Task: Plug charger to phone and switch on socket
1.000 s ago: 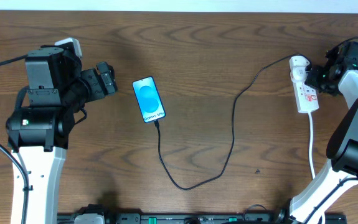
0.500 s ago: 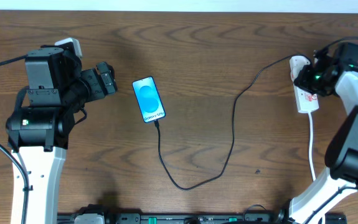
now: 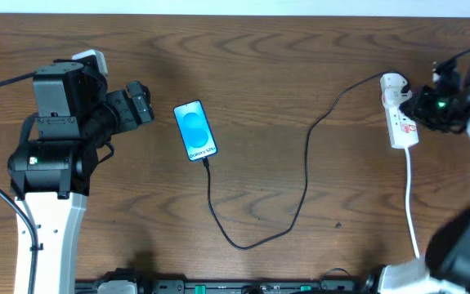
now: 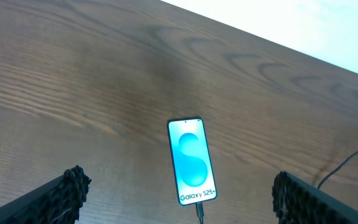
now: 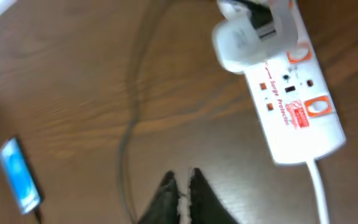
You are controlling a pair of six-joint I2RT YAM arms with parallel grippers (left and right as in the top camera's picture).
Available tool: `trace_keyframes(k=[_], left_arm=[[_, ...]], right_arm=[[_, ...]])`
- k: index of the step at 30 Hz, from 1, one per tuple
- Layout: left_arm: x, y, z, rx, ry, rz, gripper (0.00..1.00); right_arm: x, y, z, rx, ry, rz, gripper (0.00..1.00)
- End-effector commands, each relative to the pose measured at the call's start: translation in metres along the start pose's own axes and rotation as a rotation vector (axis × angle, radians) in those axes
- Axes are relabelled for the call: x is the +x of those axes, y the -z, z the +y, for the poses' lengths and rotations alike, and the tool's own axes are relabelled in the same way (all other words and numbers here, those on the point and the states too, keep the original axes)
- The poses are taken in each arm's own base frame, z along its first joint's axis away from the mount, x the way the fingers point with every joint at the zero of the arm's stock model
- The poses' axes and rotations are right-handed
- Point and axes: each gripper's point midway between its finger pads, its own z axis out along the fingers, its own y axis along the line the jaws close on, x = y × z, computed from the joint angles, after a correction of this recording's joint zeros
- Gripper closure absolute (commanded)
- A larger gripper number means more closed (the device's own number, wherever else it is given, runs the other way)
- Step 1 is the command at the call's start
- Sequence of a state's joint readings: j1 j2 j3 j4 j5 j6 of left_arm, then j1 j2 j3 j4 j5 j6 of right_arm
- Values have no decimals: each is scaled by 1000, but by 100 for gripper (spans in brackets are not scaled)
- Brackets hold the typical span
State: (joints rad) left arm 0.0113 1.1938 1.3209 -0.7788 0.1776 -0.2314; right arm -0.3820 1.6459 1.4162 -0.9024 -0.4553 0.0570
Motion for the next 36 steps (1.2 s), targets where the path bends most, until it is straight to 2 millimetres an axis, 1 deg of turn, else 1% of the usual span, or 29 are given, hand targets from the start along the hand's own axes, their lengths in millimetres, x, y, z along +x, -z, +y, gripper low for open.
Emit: trace_keyframes(k=[1,2,3,4,7,8,10,12,13,16,20,23,25,28,30,36], left_arm=[[0,0,1,-5,-4,-1,4],[0,0,1,-5,-3,-1,4],[0,0,1,-5,-4,-1,4],[0,0,1,-5,-3,-1,4],[0,0,1,-5,-3,-1,4],[0,0,1,-5,-4,-1,4],[0,0,1,-5,-4,-1,4],[0,0,1,-5,-4,-1,4],[0,0,1,-5,-4,-1,4],[0,0,1,-5,-4,-1,4],[0,0,1,-5,-3,-1,4],[0,0,1,-5,-4,-1,4],[0,0,1,-5,-3,-1,4],[0,0,1,-5,-3,-1,4],[0,0,1,-5,-4,-1,4],[0,0,1,-5,-3,-1,4]], right_arm=[[0,66,39,-39,113,-134,65],[5,84,47,-36,127,-163,42],[9,95,52,-33,134,-179,22],[19,111,59,-30,143,-198,1],[36,146,73,-26,174,-262,1],[43,163,81,-28,195,-306,1],[55,181,88,-21,214,-346,1],[68,196,91,-2,226,-377,1],[71,204,92,16,241,-410,1],[85,223,100,34,352,-468,1],[107,237,118,21,517,-505,1],[113,236,120,16,553,-519,1],[113,235,121,15,579,-558,1],[111,224,125,-7,650,-649,1],[111,212,125,-10,691,-712,1],[121,158,110,-25,755,-866,1]])
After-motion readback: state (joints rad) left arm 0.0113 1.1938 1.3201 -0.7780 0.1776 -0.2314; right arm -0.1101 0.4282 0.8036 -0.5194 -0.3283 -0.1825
